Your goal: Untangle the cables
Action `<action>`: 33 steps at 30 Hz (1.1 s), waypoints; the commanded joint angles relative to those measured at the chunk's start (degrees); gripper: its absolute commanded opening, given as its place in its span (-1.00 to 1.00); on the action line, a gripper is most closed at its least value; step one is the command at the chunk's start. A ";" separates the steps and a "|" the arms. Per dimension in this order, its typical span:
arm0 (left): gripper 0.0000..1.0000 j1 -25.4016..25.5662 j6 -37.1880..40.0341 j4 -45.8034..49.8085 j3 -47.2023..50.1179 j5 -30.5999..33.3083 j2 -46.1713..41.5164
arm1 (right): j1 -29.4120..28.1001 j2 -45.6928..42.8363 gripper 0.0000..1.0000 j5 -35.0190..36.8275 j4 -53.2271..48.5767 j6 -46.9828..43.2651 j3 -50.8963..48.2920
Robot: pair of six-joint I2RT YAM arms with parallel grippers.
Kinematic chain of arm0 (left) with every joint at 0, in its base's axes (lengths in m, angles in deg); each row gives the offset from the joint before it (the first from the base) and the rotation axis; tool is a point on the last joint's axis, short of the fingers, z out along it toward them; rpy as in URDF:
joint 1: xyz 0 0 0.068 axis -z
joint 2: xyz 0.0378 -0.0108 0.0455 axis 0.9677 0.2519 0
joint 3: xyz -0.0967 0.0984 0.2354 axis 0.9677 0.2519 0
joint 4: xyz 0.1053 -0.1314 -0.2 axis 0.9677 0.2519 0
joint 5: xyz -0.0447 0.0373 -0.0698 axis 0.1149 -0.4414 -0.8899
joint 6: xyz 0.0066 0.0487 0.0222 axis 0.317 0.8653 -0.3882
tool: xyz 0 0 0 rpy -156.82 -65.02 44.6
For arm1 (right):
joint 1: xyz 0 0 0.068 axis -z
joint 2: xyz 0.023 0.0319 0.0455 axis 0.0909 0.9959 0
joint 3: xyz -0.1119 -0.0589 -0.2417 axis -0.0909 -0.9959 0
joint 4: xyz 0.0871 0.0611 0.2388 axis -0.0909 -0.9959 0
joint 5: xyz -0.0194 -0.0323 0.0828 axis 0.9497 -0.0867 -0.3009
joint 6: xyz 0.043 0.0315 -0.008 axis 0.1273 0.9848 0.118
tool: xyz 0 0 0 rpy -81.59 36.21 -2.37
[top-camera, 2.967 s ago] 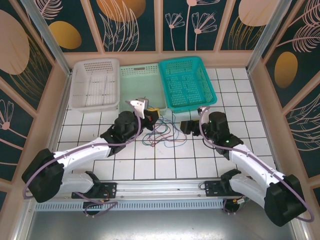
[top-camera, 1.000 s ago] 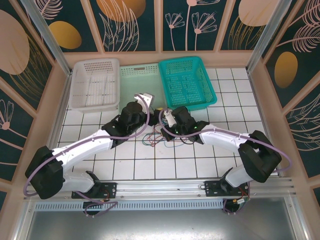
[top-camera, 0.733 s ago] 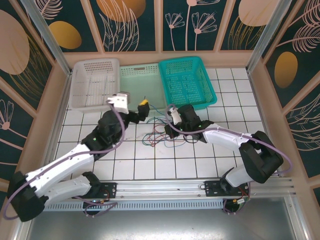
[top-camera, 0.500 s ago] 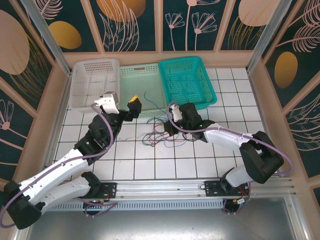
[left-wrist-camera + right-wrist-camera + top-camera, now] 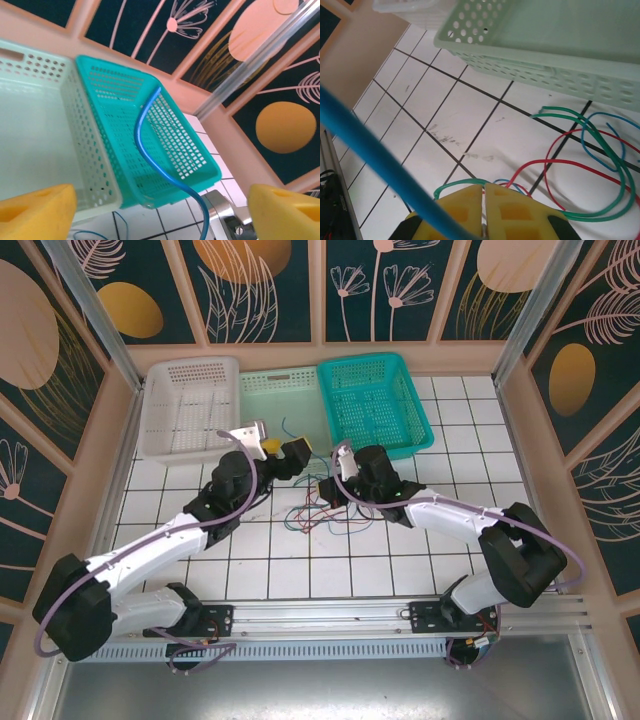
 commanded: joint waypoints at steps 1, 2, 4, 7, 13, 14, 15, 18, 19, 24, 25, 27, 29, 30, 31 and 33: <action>0.63 -1.22 -3.10 -7.85 -0.69 -4.97 0.95 | -0.72 0.45 -1.00 -0.52 3.81 0.68 1.12; 0.59 -1.31 -2.92 -8.75 -0.94 -5.37 1.35 | -0.97 0.70 -1.00 -0.67 3.80 0.64 1.34; 0.47 -1.52 -2.15 -8.30 -2.38 -5.88 2.38 | -1.31 0.92 -1.00 -0.78 4.03 0.68 1.59; 0.25 -1.97 -1.65 -6.37 -4.53 -7.17 4.77 | -1.53 0.84 -1.00 -0.95 5.08 1.07 1.80; -0.21 -2.51 -1.83 -8.92 -5.47 -9.77 6.94 | -1.77 0.60 -1.00 -0.34 4.42 0.96 2.25; -0.39 -2.61 -1.80 -8.87 -5.86 -10.46 7.30 | -1.78 0.60 -1.00 0.25 4.48 1.16 2.09; -0.59 -2.76 -1.70 -8.82 -6.23 -11.43 7.75 | -1.77 0.46 -1.00 0.82 4.64 1.37 2.02; -1.00 -3.04 -1.35 -8.92 -7.24 -14.12 9.20 | -1.77 0.64 -1.00 1.04 5.64 1.75 2.04; -1.00 -3.13 -1.14 -8.84 -7.55 -14.40 9.47 | -1.77 0.65 -0.89 1.03 5.75 1.82 2.13; -1.00 -3.83 3.39 -3.73 -10.93 -12.38 9.36 | -1.64 -0.06 -0.03 6.30 2.76 1.13 1.83; -1.00 -4.13 5.11 -1.99 -12.09 -11.65 9.24 | -1.60 -0.77 0.08 8.97 2.20 1.25 1.36; -1.00 -4.97 8.57 2.01 -15.42 -9.84 9.46 | -0.89 -3.19 0.24 13.94 1.40 1.56 -0.33; -1.00 -6.19 11.29 4.91 -18.75 -9.13 10.22 | -0.09 -5.79 0.33 17.35 1.35 2.10 -2.35; -1.00 -7.01 12.23 6.15 -20.32 -8.94 10.70 | 0.43 -7.24 0.37 18.88 1.35 2.41 -3.42; -1.00 -7.67 12.89 7.06 -21.49 -9.10 11.34 | 0.92 -8.41 0.40 20.03 1.20 2.50 -4.32; -1.00 -9.26 13.80 9.06 -24.64 -9.91 13.08 | 2.02 -10.58 0.44 23.41 -0.62 3.00 -5.88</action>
